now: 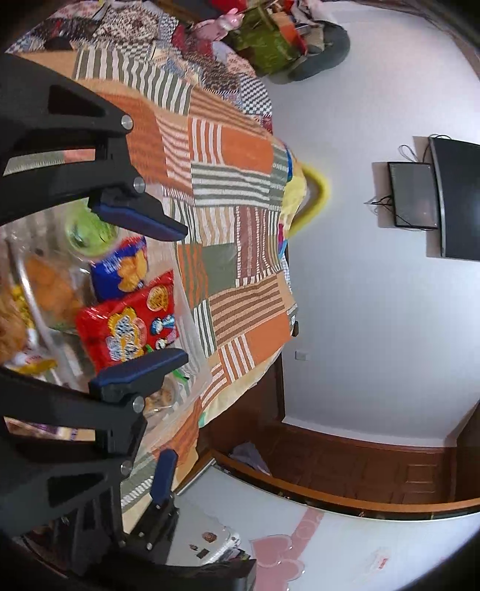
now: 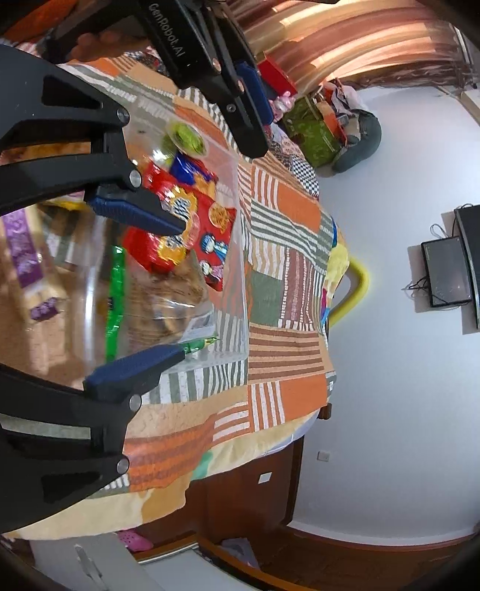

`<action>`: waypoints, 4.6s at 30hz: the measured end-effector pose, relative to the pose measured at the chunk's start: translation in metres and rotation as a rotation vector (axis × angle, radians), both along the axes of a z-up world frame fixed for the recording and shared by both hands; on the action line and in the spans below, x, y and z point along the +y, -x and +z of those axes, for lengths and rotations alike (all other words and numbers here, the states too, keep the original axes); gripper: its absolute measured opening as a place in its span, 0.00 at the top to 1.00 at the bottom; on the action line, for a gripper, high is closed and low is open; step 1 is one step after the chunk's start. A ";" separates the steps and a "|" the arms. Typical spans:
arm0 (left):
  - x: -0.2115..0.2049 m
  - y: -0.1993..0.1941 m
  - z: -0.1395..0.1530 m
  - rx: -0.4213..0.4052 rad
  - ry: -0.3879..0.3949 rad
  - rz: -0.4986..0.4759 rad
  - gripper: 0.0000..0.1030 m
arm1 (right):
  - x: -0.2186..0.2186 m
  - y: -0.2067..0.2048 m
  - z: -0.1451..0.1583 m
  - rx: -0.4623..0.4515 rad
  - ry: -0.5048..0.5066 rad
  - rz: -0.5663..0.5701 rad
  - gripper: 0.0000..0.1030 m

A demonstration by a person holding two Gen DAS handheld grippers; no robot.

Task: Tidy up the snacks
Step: 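Drop the red bag into the box with left tool while right tool drops the cookie bag, then grasp the orange-labelled bread pack with left tool while right tool grasps the purple rice roll, then place the bread pack in the box with left tool while right tool places the rice roll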

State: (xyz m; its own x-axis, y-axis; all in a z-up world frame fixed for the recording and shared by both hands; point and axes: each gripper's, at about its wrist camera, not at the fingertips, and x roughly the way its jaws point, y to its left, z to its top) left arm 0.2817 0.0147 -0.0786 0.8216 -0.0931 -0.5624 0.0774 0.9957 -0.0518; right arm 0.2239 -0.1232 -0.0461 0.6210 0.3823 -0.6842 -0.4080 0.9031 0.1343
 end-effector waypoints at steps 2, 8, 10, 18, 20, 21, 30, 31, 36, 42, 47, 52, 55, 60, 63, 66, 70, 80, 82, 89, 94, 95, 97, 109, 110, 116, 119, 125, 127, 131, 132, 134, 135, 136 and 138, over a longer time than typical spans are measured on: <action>0.005 0.013 0.002 0.004 0.006 -0.001 0.39 | -0.001 0.009 0.003 -0.008 0.009 0.015 0.40; 0.020 0.045 -0.004 0.053 0.024 -0.013 0.37 | 0.002 0.036 -0.001 0.000 0.043 0.056 0.35; 0.025 0.056 -0.008 0.068 0.021 -0.015 0.36 | 0.002 0.044 -0.007 0.013 0.056 0.063 0.32; 0.046 0.101 -0.047 0.163 -0.006 -0.009 0.35 | 0.023 0.048 -0.051 0.114 0.131 0.070 0.29; 0.051 0.108 -0.056 0.186 -0.003 -0.007 0.35 | 0.030 0.043 -0.062 0.135 0.152 0.064 0.29; 0.053 0.113 -0.061 0.200 0.001 -0.009 0.35 | 0.033 0.041 -0.066 0.144 0.159 0.061 0.29; 0.040 0.136 -0.084 0.262 0.042 -0.066 0.35 | 0.033 0.056 -0.074 0.127 0.287 0.067 0.30; 0.036 0.139 -0.087 0.273 0.052 -0.077 0.35 | 0.028 0.059 -0.075 0.131 0.300 0.059 0.31; 0.019 0.147 -0.093 0.295 0.040 -0.118 0.35 | -0.003 0.064 -0.075 0.152 0.289 0.005 0.31; 0.009 0.151 -0.106 0.330 0.035 -0.137 0.35 | -0.036 0.073 -0.070 0.179 0.211 -0.037 0.31; 0.005 0.151 -0.121 0.366 0.027 -0.123 0.40 | -0.038 0.074 -0.069 0.166 0.181 -0.027 0.31; 0.010 0.149 -0.124 0.365 0.039 -0.114 0.63 | -0.028 0.060 -0.080 0.189 0.160 -0.024 0.41; 0.013 0.150 -0.122 0.355 0.041 -0.112 0.66 | -0.025 0.057 -0.087 0.218 0.143 -0.010 0.54; 0.019 0.150 -0.118 0.339 0.051 -0.084 0.66 | -0.022 0.064 -0.085 0.193 0.144 0.003 0.59; 0.026 0.150 -0.108 0.308 0.052 -0.058 0.66 | -0.025 0.068 -0.080 0.182 0.132 -0.006 0.59; 0.034 0.149 -0.094 0.270 0.059 -0.038 0.66 | -0.029 0.073 -0.070 0.158 0.116 -0.014 0.59; 0.039 0.145 -0.073 0.211 0.062 -0.018 0.66 | -0.033 0.075 -0.055 0.115 0.100 -0.021 0.59; 0.039 0.120 -0.023 0.070 0.085 -0.005 0.66 | -0.034 0.069 -0.020 0.010 0.069 -0.018 0.59; 0.037 0.114 -0.017 0.047 0.088 -0.005 0.66 | -0.031 0.064 -0.015 -0.007 0.060 -0.016 0.59; 0.024 0.076 -0.002 0.006 0.103 -0.012 0.66 | -0.008 0.047 0.002 -0.063 0.025 0.002 0.59; 0.015 0.046 -0.001 -0.010 0.085 -0.007 0.66 | 0.015 0.027 0.003 -0.076 0.006 0.019 0.59; 0.014 0.039 -0.001 -0.006 0.086 -0.007 0.66 | 0.019 0.022 0.001 -0.074 0.002 0.018 0.59; 0.012 0.027 -0.004 0.003 0.094 -0.006 0.66 | 0.027 0.013 -0.002 -0.071 0.000 0.016 0.59; 0.010 -0.037 -0.038 0.106 0.107 0.012 0.66 | 0.045 -0.035 -0.031 -0.006 0.036 0.001 0.59; 0.011 -0.042 -0.042 0.121 0.113 0.016 0.66 | 0.045 -0.037 -0.031 -0.005 0.038 0.005 0.59; 0.017 -0.050 -0.054 0.169 0.127 0.032 0.65 | 0.052 -0.037 -0.033 -0.008 0.073 0.036 0.58; 0.019 -0.045 -0.053 0.170 0.136 0.040 0.55 | 0.052 -0.036 -0.032 0.002 0.069 0.048 0.58; 0.022 -0.027 -0.036 0.131 0.125 0.047 0.46 | 0.046 -0.029 -0.025 0.002 0.075 0.052 0.54; 0.022 -0.017 -0.029 0.118 0.112 0.045 0.45 | 0.042 -0.023 -0.020 -0.003 0.067 0.049 0.52; 0.022 0.004 -0.017 0.091 0.082 0.040 0.40 | 0.034 -0.011 -0.010 -0.019 0.057 0.053 0.50; 0.023 0.010 -0.015 0.086 0.079 0.043 0.38 | 0.033 -0.007 -0.008 -0.020 0.055 0.057 0.50; 0.025 0.021 -0.013 0.085 0.078 0.047 0.37 | 0.031 0.002 -0.006 -0.019 0.050 0.069 0.49; 0.025 0.025 -0.013 0.088 0.078 0.047 0.36 | 0.030 0.006 -0.005 -0.022 0.054 0.072 0.49; 0.025 0.031 -0.014 0.092 0.076 0.047 0.36 | 0.030 0.011 -0.005 -0.025 0.059 0.074 0.49; 0.024 0.042 -0.017 0.107 0.066 0.046 0.35 | 0.029 0.020 -0.005 -0.024 0.060 0.081 0.49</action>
State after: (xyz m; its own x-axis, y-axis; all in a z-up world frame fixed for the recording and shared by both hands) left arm 0.2397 0.0382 -0.0957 0.7612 -0.0967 -0.6413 0.0226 0.9922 -0.1228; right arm 0.2037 -0.0945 -0.0513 0.6058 0.3908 -0.6930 -0.4826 0.8730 0.0705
